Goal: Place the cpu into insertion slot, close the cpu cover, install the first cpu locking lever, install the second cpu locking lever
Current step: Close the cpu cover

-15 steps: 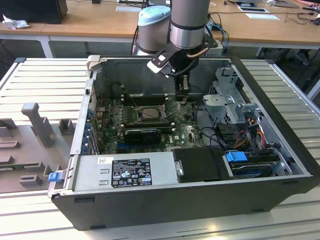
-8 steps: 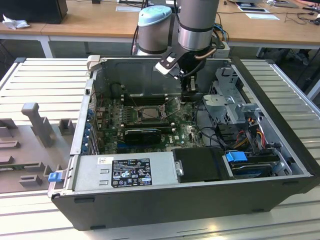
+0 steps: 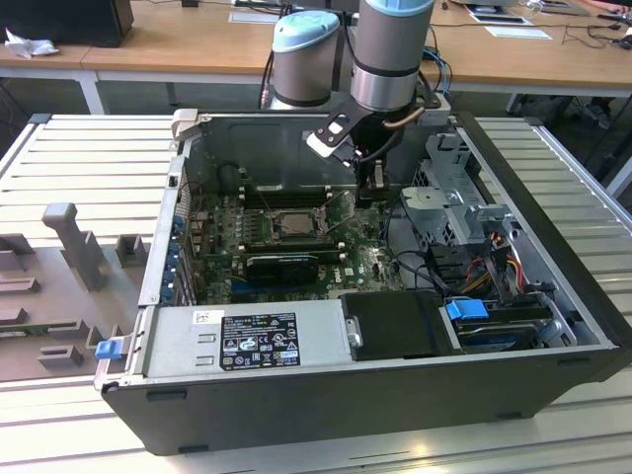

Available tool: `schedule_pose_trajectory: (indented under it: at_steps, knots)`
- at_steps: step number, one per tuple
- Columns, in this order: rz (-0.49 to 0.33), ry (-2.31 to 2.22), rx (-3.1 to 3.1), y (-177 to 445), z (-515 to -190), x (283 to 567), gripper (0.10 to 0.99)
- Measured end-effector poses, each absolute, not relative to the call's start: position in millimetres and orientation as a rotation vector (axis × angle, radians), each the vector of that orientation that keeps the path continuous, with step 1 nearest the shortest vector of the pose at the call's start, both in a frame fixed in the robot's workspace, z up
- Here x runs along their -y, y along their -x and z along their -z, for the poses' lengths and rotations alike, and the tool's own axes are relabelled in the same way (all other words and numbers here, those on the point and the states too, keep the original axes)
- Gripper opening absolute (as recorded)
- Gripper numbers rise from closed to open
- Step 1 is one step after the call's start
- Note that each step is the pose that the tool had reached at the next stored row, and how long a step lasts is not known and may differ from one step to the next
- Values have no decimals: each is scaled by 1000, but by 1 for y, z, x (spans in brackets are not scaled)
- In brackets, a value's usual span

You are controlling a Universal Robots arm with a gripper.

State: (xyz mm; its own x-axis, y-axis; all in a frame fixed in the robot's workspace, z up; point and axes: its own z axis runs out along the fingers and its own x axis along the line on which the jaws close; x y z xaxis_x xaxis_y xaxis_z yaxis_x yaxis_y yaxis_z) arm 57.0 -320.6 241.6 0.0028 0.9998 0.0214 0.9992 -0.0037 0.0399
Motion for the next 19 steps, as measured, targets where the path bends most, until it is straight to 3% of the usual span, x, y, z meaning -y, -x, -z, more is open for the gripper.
schedule_pose_trajectory:
  at_steps: [19]
  knots:
    - [-69,-2215,-2210,-32,-242,321,106]
